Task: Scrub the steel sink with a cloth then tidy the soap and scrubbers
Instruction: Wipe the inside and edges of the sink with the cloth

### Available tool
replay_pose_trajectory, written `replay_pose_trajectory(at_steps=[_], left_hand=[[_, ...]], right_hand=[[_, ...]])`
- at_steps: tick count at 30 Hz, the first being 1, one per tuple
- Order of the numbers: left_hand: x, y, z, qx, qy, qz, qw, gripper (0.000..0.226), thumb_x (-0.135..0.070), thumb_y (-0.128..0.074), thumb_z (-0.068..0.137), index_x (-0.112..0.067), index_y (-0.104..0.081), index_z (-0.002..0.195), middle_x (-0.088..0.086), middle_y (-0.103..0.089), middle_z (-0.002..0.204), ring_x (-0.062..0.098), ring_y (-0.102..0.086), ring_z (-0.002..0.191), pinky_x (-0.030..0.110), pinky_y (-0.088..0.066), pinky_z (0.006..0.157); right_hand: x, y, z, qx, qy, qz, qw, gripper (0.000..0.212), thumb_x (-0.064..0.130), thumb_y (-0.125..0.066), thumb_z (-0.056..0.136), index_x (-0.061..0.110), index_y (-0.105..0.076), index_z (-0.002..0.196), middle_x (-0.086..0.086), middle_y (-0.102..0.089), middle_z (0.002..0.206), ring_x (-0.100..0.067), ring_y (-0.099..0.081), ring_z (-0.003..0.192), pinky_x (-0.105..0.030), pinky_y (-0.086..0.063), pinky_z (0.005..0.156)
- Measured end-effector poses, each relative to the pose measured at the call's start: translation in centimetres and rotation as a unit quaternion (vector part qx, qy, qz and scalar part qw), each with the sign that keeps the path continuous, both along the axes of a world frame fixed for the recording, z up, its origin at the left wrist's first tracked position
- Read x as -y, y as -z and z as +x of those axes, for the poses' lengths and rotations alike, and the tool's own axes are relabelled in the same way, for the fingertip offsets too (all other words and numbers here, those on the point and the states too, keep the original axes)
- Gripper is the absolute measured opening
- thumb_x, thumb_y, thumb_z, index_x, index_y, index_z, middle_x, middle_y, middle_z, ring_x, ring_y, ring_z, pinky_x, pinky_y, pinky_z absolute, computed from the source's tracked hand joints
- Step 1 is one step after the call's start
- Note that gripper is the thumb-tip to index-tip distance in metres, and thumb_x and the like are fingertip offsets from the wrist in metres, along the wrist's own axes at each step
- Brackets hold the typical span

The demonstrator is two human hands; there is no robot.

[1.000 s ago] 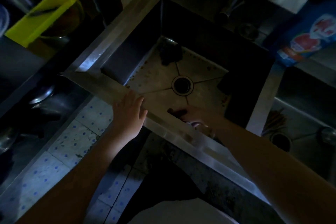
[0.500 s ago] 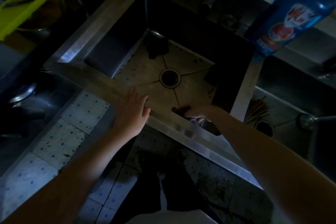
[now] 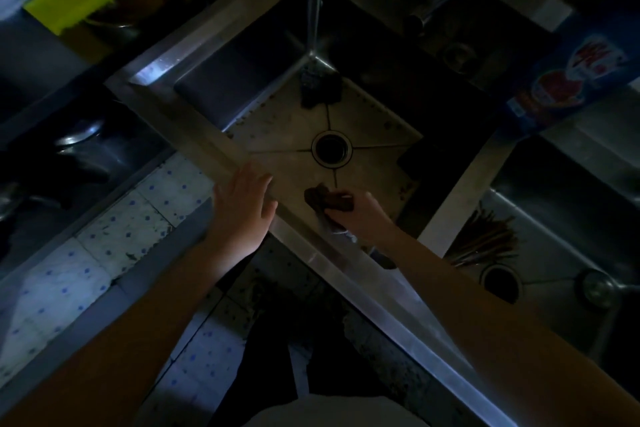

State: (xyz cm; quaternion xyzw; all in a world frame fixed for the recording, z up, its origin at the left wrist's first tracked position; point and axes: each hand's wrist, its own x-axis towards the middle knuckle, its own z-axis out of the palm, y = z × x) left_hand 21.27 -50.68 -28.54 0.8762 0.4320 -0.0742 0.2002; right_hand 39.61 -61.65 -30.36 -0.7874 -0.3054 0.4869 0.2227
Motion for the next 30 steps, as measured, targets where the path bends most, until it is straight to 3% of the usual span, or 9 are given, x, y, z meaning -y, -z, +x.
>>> replay_pose_trajectory(at_steps=[4,8,10,13,16,19,23,30], left_hand=[[0.3,-0.3,0.2,0.01,-0.02,0.002,1.0,0.049,-0.038,-0.037,0.097,-0.025,-0.028,0.143,0.006,-0.021,0.153,0.021,-0.009,0.143,0.053,-0.007,0.112],[0.2,-0.7,0.4,0.025,-0.024,0.003,0.999,0.047,-0.038,-0.038,0.096,-0.026,-0.03,0.141,0.008,-0.023,0.151,0.022,-0.016,0.141,0.053,-0.01,0.111],[0.0,-0.7,0.2,0.034,-0.027,-0.001,0.999,0.046,-0.037,-0.038,0.097,-0.026,-0.031,0.141,0.006,-0.02,0.152,0.02,-0.013,0.142,0.054,-0.008,0.112],[-0.3,-0.5,-0.4,0.043,-0.032,0.001,0.999,0.046,-0.037,-0.037,0.097,-0.026,-0.032,0.141,0.007,-0.019,0.153,0.021,-0.011,0.143,0.055,-0.007,0.112],[-0.9,-0.3,-1.0,0.03,-0.028,0.012,0.999,0.047,-0.036,-0.038,0.096,-0.023,-0.032,0.141,0.01,-0.03,0.148,0.024,-0.018,0.14,0.054,-0.012,0.11],[-1.5,-0.1,-1.7,0.033,-0.036,0.014,0.999,0.045,-0.034,-0.04,0.096,-0.023,-0.034,0.139,0.012,-0.033,0.144,0.026,-0.023,0.138,0.054,-0.014,0.109],[-2.0,0.2,-2.5,0.038,-0.043,0.028,0.998,0.038,-0.032,-0.041,0.096,-0.022,-0.041,0.133,0.011,-0.032,0.146,0.025,-0.026,0.136,0.054,-0.016,0.109],[-2.9,0.3,-3.0,0.049,-0.038,0.03,0.998,0.04,-0.032,-0.042,0.095,-0.022,-0.04,0.134,0.01,-0.033,0.146,0.025,-0.026,0.137,0.057,-0.015,0.11]], right_hand=[[1.4,-0.1,-0.1,-0.001,-0.002,0.006,1.0,0.052,0.026,-0.072,0.079,0.023,-0.051,0.125,0.006,-0.058,0.101,-0.011,-0.06,0.086,-0.014,-0.046,0.06],[1.9,0.1,-0.5,0.062,-0.069,0.016,0.996,0.071,0.023,-0.076,0.072,0.03,-0.043,0.134,0.004,-0.061,0.108,-0.002,-0.055,0.08,-0.009,-0.039,0.059],[1.8,0.4,-0.8,0.096,-0.09,0.027,0.991,0.068,0.024,-0.076,0.074,0.029,-0.042,0.134,0.008,-0.063,0.102,0.007,-0.05,0.068,-0.004,-0.036,0.047],[1.3,0.8,-1.4,0.134,-0.09,0.026,0.986,0.056,0.029,-0.075,0.074,0.026,-0.048,0.123,0.019,-0.053,0.074,0.007,-0.055,0.055,0.002,-0.034,0.038],[0.4,1.6,-2.1,0.169,-0.078,0.017,0.982,0.049,0.04,-0.074,0.07,0.028,-0.049,0.111,0.015,-0.056,0.071,0.006,-0.06,0.059,-0.006,-0.044,0.047],[-1.0,2.0,-3.0,0.175,-0.035,0.009,0.984,0.053,0.051,-0.072,0.062,0.027,-0.054,0.106,0.01,-0.064,0.079,-0.005,-0.064,0.07,-0.027,-0.059,0.064],[-4.1,1.2,-4.2,0.196,-0.012,0.016,0.98,0.042,0.059,-0.072,0.058,0.028,-0.049,0.076,0.01,-0.061,0.068,-0.009,-0.061,0.061,-0.03,-0.058,0.058],[-7.0,0.9,-4.1,0.159,-0.019,0.007,0.987,0.061,0.054,-0.073,0.06,0.021,-0.053,0.106,0.005,-0.057,0.086,-0.016,-0.058,0.077,-0.031,-0.055,0.069]])
